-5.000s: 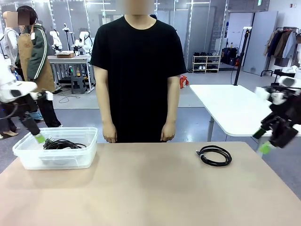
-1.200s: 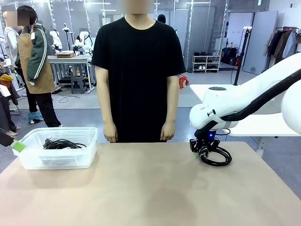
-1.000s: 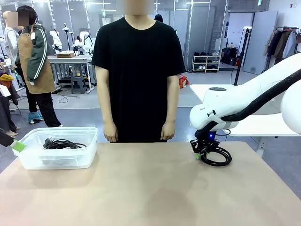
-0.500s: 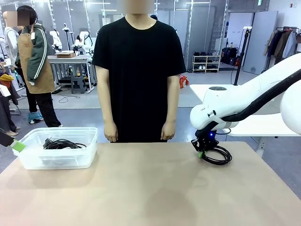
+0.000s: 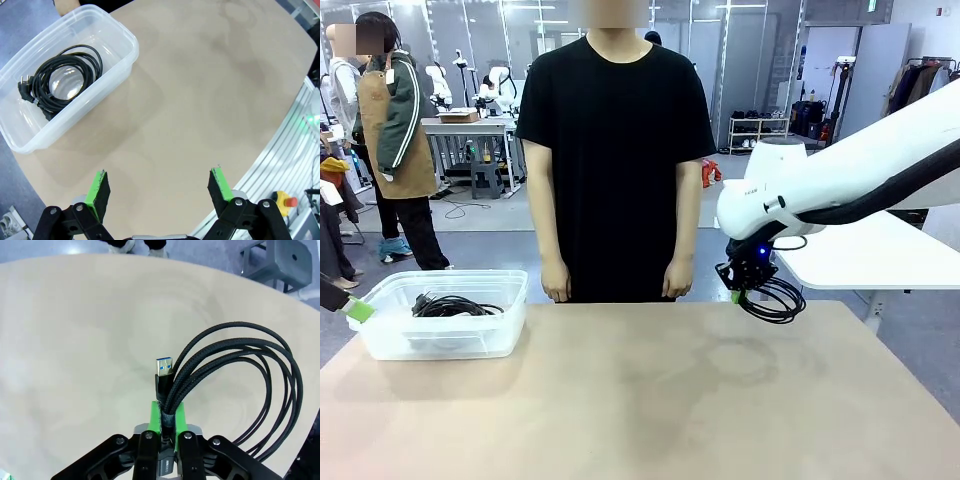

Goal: Organize and store the cables.
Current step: Place the USB Extension Cable into the Organizing box.

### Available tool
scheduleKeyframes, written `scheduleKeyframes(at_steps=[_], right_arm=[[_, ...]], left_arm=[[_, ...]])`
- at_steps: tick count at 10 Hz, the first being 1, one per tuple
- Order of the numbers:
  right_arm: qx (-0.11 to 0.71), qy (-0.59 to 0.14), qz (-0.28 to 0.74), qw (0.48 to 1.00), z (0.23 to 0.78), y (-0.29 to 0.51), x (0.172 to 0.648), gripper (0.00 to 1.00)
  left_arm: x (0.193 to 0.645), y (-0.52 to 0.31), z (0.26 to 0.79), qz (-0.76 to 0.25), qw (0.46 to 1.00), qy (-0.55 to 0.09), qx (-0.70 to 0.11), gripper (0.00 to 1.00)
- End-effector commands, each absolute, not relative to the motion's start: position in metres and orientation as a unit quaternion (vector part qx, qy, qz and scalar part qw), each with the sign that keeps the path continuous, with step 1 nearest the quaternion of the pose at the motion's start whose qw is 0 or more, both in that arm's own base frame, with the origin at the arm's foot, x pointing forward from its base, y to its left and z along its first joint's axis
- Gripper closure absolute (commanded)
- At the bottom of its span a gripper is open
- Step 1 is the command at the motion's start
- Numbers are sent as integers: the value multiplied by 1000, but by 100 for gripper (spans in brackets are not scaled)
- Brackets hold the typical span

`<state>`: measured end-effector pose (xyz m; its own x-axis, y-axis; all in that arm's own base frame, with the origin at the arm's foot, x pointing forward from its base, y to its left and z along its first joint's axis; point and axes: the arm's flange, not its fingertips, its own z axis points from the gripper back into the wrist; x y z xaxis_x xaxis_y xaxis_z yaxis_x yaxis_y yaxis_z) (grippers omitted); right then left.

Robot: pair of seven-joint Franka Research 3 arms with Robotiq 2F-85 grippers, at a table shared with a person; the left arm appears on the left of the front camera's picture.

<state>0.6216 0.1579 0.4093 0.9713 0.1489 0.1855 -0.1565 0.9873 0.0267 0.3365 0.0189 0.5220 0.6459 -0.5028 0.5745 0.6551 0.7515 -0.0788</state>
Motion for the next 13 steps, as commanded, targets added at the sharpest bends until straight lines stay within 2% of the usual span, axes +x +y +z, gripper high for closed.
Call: scheduleKeyframes(at_steps=[1, 5, 13], right_arm=[[4, -100, 47, 994, 405, 182, 597, 100], [27, -130, 77, 988, 405, 221, 560, 100], [34, -113, 88, 989, 405, 227, 565, 100]], left_arm=[[335, 16, 523, -313, 900, -272, -136, 0], [335, 16, 523, -313, 900, -272, -136, 0], [335, 16, 523, -313, 900, -272, -136, 0]])
